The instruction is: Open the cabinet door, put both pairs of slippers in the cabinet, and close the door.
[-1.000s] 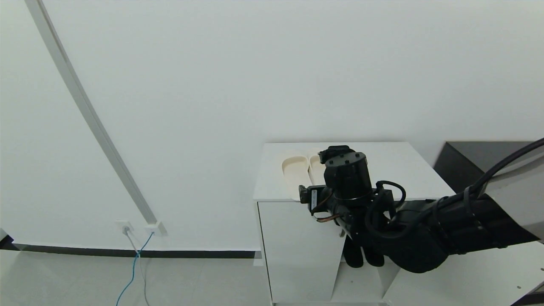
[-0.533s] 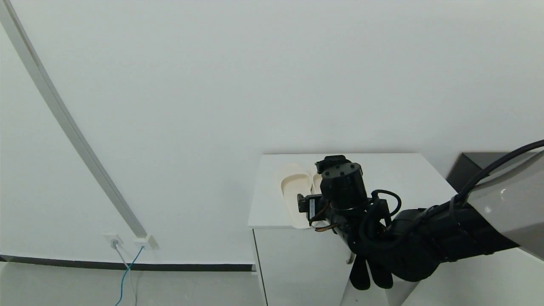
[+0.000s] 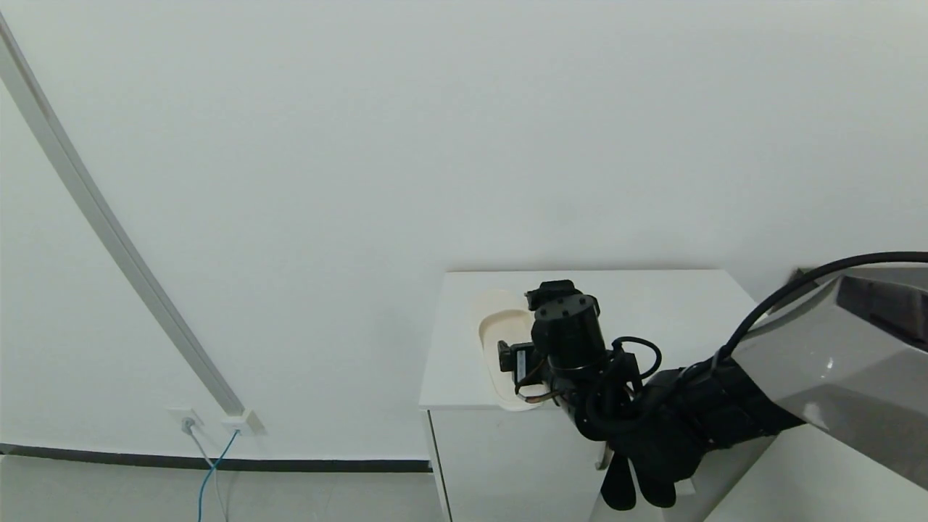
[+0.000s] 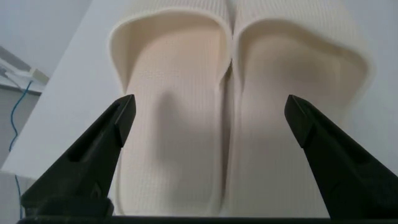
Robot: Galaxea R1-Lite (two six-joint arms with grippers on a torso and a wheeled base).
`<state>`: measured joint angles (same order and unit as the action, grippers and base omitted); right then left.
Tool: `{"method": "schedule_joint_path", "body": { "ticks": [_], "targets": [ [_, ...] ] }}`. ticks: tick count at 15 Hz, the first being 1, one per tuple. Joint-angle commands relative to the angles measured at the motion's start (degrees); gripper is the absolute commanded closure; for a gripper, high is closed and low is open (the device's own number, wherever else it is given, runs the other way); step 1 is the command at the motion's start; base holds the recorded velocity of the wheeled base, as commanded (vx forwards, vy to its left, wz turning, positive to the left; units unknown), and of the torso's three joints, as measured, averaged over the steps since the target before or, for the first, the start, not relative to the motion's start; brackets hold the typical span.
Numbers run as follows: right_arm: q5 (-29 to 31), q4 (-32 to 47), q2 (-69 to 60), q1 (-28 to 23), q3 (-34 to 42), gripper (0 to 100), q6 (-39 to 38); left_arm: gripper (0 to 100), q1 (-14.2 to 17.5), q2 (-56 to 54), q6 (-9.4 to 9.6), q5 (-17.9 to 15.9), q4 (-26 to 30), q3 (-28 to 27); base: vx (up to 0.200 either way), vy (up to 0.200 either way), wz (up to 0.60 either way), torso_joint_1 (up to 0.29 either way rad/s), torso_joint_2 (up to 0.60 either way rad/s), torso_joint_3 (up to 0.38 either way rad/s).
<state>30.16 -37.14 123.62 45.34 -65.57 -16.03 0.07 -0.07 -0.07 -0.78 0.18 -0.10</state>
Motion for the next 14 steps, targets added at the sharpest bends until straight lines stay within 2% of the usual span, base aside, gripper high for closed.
{"method": "schedule_joint_path", "body": {
  "ticks": [1,4,10,11,14],
  "targets": [
    [0.3,-1.3,4.0,-0.8,-2.5,0,0.6,100,0.0,0.1,-0.01,0.0,0.0,0.0,0.000,0.000,0.00,0.000,0.00,0.000],
    [0.3,-4.9,7.8,-2.9,-6.8,0,4.2,100,0.0,0.1,-0.01,0.0,0.0,0.0,0.000,0.000,0.00,0.000,0.00,0.000],
    [0.2,-5.5,11.9,-3.6,-12.5,0,6.0,100,0.0,0.1,-0.10,0.0,0.0,0.0,0.000,0.000,0.00,0.000,0.00,0.000],
    [0.1,-5.5,11.9,-3.6,-12.6,100,6.0,100,0.0,0.1,-0.10,0.0,0.0,0.0,0.000,0.000,0.00,0.000,0.00,0.000],
    [-0.1,-5.5,11.7,-3.6,-12.5,100,6.0,100,0.0,0.1,-0.10,0.0,0.0,0.0,0.000,0.000,0.00,0.000,0.00,0.000]
  ]
}}
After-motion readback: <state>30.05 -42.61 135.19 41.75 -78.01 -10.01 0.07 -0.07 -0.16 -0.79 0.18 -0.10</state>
